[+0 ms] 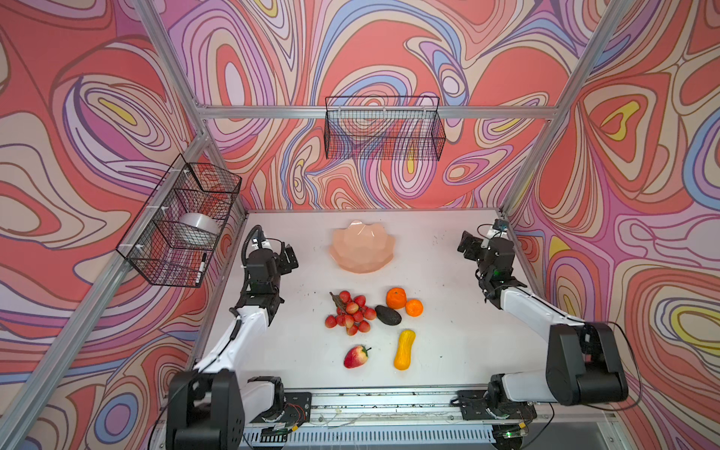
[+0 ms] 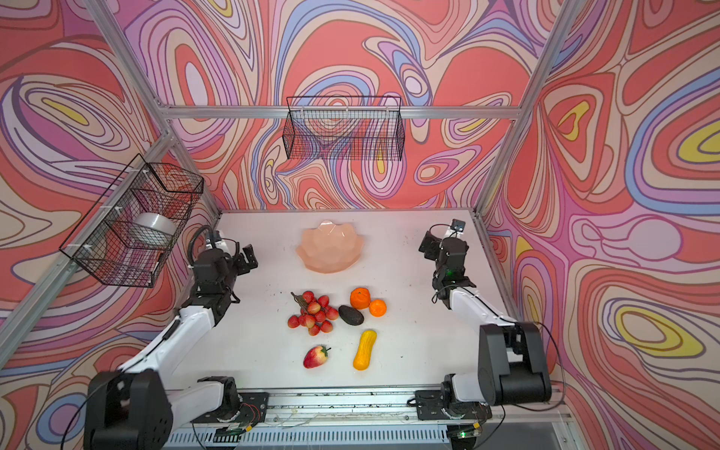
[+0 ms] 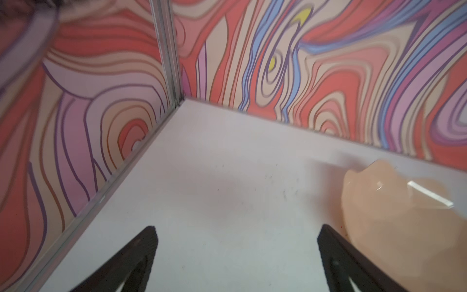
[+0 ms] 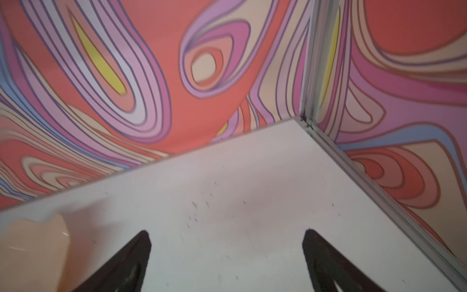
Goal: Place and organize the fake fruits in the fruit bowl
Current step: 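Raise both arms from rest and move grippers toward the fruits, then grasp the small tangerine with the right gripper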
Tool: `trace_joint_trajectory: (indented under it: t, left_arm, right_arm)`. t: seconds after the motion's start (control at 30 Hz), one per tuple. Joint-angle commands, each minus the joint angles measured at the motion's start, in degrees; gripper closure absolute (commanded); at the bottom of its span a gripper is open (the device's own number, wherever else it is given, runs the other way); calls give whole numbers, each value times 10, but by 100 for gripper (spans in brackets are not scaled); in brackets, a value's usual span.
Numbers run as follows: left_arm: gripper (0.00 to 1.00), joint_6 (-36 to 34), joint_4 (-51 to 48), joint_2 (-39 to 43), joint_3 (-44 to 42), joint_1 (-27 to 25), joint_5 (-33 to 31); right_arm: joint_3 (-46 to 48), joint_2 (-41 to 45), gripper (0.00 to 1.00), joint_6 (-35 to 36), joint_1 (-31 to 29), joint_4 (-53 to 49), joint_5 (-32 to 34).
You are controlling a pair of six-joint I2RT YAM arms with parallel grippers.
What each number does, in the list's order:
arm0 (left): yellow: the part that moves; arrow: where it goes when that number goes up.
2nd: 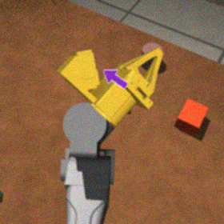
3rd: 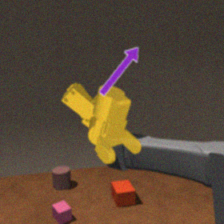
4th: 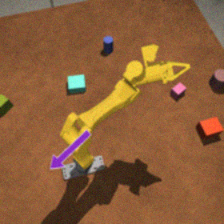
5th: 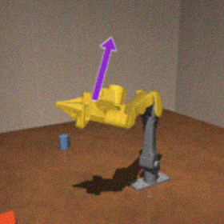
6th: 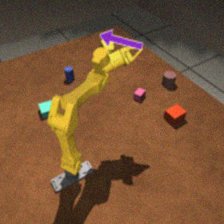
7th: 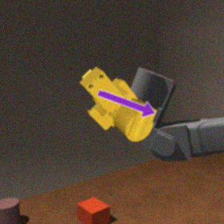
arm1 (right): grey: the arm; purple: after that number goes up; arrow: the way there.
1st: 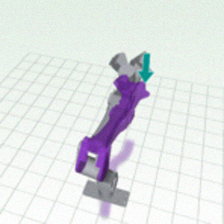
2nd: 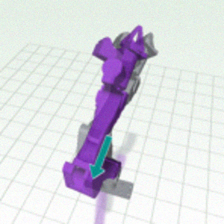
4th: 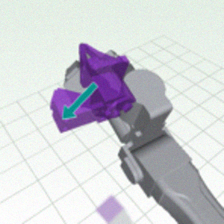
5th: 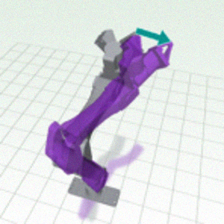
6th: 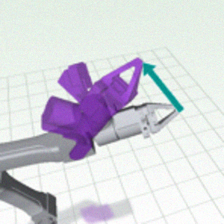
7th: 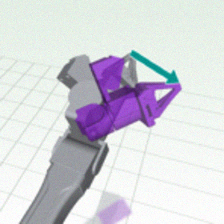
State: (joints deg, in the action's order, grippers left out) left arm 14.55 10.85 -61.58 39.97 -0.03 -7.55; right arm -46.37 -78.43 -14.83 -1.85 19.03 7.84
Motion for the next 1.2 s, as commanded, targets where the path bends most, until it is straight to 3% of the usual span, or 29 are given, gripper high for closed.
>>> trace_joint_trajectory:
  t: [0.0,0.07,0.17,0.3,0.5,1.03,1.17]
  left_arm:
    - [0,75,-188,97,-11,1,88]
    - [4,136,-213,152,-37,1,118]
    - [4,202,-254,219,-72,1,147]
    - [4,193,-326,251,-68,1,157]
    - [4,192,-355,254,-54,0,154]
    - [5,223,-361,271,-61,1,196]
    - [5,230,-354,270,-65,0,199]
  right_arm:
    - [-5,31,5,-82,-7,-199,-112]
    - [33,77,7,-108,-32,-211,-128]
    - [29,109,8,-131,-92,-316,-112]
    - [28,100,11,-181,-163,-408,-121]
    - [69,82,13,-263,-248,-385,-105]
    - [72,-65,21,-323,-279,-275,-112]
    - [78,-78,37,-336,-281,-266,-116]
